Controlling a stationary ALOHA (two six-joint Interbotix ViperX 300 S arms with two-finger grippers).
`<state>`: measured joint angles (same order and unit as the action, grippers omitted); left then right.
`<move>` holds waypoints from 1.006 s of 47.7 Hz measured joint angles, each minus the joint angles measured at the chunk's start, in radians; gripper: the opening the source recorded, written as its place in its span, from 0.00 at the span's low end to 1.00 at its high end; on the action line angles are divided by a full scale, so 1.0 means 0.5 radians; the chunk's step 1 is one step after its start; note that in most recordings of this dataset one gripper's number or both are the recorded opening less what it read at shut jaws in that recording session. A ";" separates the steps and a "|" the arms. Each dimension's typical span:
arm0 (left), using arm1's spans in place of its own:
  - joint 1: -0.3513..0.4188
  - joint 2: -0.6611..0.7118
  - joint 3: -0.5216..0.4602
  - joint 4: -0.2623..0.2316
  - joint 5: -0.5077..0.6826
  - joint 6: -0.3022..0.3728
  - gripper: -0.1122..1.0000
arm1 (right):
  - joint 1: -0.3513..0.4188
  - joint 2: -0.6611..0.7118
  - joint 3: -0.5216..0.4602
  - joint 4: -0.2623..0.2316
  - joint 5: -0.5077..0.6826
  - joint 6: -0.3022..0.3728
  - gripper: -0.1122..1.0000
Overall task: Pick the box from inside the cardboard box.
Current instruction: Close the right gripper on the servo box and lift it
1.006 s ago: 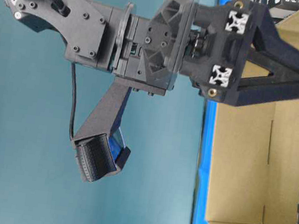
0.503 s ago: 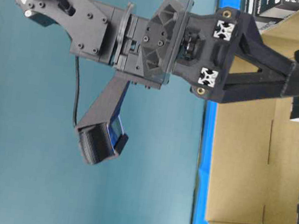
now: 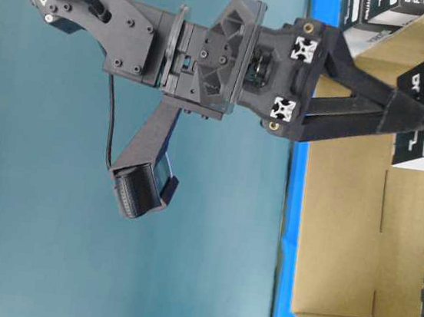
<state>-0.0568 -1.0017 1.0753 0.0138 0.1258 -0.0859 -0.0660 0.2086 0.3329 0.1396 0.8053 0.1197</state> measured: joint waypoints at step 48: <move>0.003 0.000 0.000 0.003 0.000 0.000 0.04 | -0.061 -0.055 0.025 -0.043 0.034 0.006 1.00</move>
<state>-0.0552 -1.0017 1.0753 0.0153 0.1258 -0.0859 -0.0966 0.1810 0.3451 0.1181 0.8222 0.1227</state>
